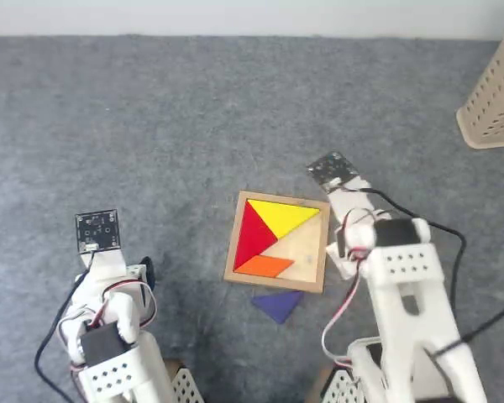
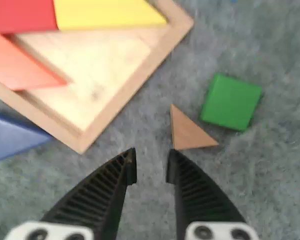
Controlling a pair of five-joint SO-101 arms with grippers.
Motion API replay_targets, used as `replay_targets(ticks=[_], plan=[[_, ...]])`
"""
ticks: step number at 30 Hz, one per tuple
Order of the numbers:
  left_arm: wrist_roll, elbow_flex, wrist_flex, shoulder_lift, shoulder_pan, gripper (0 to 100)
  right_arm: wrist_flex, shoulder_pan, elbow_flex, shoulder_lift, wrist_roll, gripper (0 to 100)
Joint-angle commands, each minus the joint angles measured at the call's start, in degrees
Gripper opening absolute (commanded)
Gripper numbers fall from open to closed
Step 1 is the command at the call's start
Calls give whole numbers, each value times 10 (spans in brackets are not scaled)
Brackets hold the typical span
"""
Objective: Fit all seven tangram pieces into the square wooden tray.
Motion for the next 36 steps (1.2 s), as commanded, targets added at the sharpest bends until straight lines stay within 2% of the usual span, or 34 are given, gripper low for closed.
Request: replay_targets(ticks=[1,8,13,16,20,26,31,36], plan=[[5,-11,2,-7,0,225,4,17,-32,46,57,132],[5,-11,2,-7,0,225,-3,18,-33,109,155,134],[5,-11,2,-7,0,225,-47,24,-34,132,186,135],[5,-11,2,-7,0,225,-81,54,-48,137,187,135],[5,-11,2,-7,0,225,-55,85,-98,137,170,146],[5,-11,2,-7,0,225,-44,86,-112,137,155,230],[5,-11,2,-7,0,225,-45,89,-142,145,128,233],[5,-11,2,-7,0,225,-9,85,-221,225,94,233]])
